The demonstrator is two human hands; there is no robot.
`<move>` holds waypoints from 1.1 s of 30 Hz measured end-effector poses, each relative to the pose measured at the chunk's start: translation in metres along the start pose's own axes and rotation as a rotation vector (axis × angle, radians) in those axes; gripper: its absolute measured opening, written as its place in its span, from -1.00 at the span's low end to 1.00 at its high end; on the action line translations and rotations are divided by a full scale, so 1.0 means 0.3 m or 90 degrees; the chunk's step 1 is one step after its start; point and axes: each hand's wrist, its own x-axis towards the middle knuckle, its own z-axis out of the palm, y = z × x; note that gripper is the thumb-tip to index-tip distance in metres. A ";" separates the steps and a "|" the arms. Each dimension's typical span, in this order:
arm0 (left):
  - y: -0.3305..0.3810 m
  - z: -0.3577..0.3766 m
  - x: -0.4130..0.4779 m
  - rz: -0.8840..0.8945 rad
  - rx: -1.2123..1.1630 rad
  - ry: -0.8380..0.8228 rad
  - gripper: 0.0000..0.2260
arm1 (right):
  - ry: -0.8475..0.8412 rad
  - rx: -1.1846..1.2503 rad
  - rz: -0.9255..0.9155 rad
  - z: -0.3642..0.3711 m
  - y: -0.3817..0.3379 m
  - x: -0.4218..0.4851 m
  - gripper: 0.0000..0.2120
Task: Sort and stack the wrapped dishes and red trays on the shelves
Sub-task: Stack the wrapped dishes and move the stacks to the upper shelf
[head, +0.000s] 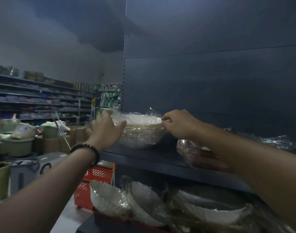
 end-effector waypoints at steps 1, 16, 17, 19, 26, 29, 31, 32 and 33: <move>0.020 -0.007 -0.052 0.025 -0.020 0.022 -0.40 | 0.016 0.002 -0.012 -0.024 0.007 -0.049 -0.72; 0.568 0.352 -1.033 0.372 -0.189 -0.317 -0.94 | 0.196 0.030 0.156 -0.078 0.483 -1.155 -0.82; 0.603 0.411 -1.085 0.384 -0.185 -0.351 -0.92 | 0.176 0.022 0.205 -0.063 0.546 -1.227 -0.81; 0.671 0.518 -1.179 0.403 -0.167 -0.405 -0.90 | 0.139 -0.011 0.294 -0.045 0.672 -1.372 -0.83; 0.920 0.738 -1.394 0.433 -0.170 -0.503 -0.87 | 0.069 -0.046 0.514 -0.110 1.052 -1.714 -0.88; 0.982 0.808 -1.432 0.432 -0.162 -0.534 -0.87 | 0.093 -0.069 0.571 -0.137 1.197 -1.734 -0.58; 1.005 0.853 -1.450 0.427 -0.162 -0.545 -0.86 | 0.088 -0.064 0.623 -0.148 1.285 -1.717 -0.42; 1.017 0.876 -1.455 0.426 -0.161 -0.548 -0.86 | 0.088 -0.063 0.635 -0.152 1.331 -1.703 -0.37; 1.027 0.898 -1.456 0.427 -0.161 -0.546 -0.87 | 0.089 -0.063 0.639 -0.153 1.378 -1.688 -0.34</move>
